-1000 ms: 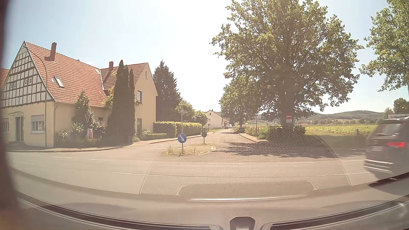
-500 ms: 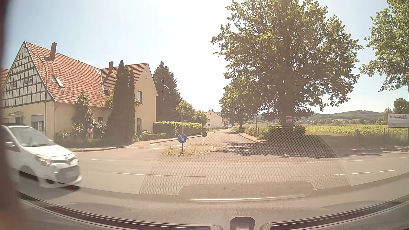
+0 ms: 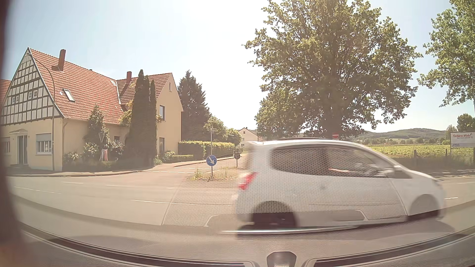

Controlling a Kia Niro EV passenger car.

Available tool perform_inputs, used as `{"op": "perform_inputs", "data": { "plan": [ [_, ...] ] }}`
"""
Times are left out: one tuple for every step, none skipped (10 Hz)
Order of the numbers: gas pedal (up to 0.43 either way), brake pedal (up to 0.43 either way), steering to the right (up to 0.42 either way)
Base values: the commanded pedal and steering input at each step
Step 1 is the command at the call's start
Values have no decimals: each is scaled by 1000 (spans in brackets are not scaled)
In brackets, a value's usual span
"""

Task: Follow the waypoints while adhering to traffic rules and regulations

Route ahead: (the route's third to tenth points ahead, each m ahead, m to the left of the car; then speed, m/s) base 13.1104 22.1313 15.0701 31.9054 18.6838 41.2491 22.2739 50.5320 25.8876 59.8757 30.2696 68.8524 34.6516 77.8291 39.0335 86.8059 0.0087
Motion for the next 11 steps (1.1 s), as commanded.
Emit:
{"op": "perform_inputs", "data": {
  "plan": [
    [0, 250, -194],
    [0, 250, -194],
    [0, 250, -194],
    [0, 250, -194],
    [0, 250, -194],
    [0, 250, -194],
    [0, 250, -194],
    [0, 250, -194],
    [0, 250, -194],
    [0, 250, -194],
    [0, 250, -194]
  ]
}}
